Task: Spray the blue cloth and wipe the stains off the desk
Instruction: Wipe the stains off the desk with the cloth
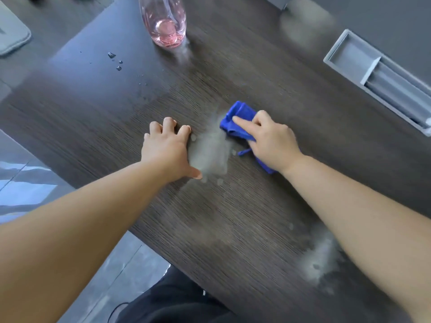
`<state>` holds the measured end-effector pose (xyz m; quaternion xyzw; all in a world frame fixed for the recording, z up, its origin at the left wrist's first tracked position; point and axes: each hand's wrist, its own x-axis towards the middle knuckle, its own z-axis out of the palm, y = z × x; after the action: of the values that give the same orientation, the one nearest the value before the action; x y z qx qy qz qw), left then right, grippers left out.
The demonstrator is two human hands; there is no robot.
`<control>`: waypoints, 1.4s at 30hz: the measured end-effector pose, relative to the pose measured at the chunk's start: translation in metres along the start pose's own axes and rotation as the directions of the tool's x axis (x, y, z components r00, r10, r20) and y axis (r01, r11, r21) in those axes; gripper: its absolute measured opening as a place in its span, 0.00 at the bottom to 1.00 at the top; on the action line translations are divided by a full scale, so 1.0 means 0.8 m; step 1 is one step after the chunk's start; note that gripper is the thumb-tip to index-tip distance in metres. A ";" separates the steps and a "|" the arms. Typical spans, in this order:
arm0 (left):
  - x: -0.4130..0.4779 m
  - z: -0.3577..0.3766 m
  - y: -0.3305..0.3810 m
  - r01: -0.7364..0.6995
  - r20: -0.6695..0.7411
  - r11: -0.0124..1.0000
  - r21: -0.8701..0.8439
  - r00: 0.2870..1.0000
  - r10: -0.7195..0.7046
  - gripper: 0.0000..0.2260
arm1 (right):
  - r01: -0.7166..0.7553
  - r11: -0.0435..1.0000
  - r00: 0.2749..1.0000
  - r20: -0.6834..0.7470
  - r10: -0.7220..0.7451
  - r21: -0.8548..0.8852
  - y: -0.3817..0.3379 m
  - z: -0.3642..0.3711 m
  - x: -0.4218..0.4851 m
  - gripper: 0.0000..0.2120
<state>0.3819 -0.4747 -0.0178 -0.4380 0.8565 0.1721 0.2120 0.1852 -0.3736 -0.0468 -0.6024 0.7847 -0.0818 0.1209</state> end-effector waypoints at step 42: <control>-0.153 0.111 0.017 -0.080 -0.275 0.983 -0.164 0.961 0.032 0.20 | -0.371 0.928 0.918 -0.135 0.373 0.042 -0.024 0.037 -0.256 0.24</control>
<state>0.4538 -0.3419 -0.0291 -0.4496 0.8713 0.1903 0.0486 0.2619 -0.1801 -0.0513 -0.4341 0.8907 -0.1057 0.0833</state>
